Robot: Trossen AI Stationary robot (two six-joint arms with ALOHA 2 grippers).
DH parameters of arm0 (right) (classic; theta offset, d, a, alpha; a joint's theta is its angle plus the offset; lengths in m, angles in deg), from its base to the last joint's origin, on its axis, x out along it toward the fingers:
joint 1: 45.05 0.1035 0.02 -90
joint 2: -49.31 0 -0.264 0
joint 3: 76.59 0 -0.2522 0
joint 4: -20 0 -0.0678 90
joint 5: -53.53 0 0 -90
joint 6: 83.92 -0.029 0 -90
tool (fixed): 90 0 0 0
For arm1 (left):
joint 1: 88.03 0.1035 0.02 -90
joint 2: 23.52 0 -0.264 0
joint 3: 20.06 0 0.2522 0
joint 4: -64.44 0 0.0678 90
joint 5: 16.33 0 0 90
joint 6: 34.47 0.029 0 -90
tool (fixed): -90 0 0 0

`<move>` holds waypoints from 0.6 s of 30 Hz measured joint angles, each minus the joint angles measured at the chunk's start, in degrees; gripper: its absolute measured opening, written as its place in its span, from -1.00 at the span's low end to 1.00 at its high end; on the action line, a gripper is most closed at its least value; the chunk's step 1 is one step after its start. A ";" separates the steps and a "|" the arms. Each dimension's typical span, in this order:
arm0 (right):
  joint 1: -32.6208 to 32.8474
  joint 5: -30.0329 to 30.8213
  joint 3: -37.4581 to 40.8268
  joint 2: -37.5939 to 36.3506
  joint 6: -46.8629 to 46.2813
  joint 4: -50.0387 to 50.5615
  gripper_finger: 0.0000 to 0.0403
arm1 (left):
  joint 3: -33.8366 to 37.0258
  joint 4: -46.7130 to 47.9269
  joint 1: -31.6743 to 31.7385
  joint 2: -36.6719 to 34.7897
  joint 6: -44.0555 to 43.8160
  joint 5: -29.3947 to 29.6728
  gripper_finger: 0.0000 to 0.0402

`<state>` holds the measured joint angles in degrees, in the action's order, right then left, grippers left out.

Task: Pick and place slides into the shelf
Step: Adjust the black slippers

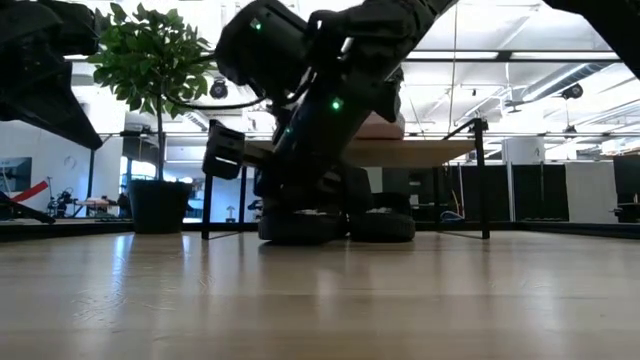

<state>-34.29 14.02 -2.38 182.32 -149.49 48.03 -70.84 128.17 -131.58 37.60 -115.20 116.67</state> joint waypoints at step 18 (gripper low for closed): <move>0.47 6.77 -0.46 -5.93 6.65 0.47 -0.96 | 0.02 -0.22 0.00 0.00 0.02 -0.55 -1.00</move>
<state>-33.82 20.78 -2.84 176.39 -142.84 48.50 -70.82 127.95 -131.58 37.60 -115.18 116.13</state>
